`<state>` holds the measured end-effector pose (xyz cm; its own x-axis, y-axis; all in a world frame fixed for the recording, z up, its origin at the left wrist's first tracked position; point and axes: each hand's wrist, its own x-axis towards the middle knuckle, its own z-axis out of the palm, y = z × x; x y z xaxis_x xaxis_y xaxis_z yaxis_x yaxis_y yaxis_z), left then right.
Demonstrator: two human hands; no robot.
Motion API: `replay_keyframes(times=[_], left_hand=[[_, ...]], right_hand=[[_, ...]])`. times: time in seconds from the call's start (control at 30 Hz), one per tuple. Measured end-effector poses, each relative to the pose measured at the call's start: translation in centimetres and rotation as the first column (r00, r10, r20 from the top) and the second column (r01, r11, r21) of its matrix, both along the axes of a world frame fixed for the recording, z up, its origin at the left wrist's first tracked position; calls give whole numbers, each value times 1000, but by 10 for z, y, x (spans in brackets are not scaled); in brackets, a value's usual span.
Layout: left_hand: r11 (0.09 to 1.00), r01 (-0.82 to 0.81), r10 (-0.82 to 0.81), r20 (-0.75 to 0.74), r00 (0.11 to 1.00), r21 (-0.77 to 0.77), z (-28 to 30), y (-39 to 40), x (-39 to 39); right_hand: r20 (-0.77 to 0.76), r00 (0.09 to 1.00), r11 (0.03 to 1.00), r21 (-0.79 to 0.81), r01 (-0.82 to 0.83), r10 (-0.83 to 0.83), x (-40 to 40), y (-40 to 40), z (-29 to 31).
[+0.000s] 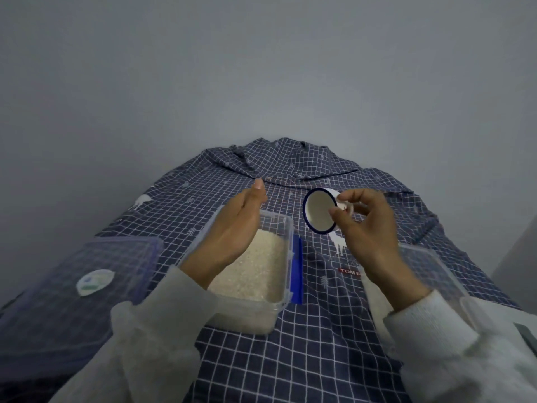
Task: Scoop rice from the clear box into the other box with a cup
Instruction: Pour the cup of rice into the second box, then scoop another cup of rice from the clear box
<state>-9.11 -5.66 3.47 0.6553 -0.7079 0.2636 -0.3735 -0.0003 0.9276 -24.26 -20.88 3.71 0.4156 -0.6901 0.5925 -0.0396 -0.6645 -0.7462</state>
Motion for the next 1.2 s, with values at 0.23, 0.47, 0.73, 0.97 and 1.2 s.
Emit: replay_keyframes(times=[0.23,0.47,0.73,0.97,1.2], left_hand=[[998,-56,56,5,998,-15,-10,25,28],[997,-72,72,-12,997,2,-25,34,42],[997,-81,81,-26,996,-7,-36,39,53],[997,-73,72,-45,996,-13,-40,40,54],[997,-73,73,-58,996,-4,-42,42,54]], right_hand=[[-131,982,976,-150,-156,136,41,22,-1],[-324,939,934,-284,-215,118,70,28,-8],[-517,850,879,-350,-323,106,85,28,-16],[-699,713,814,-447,-370,-59,90,35,-15],[-785,608,827,-416,-377,-118,87,45,-16]])
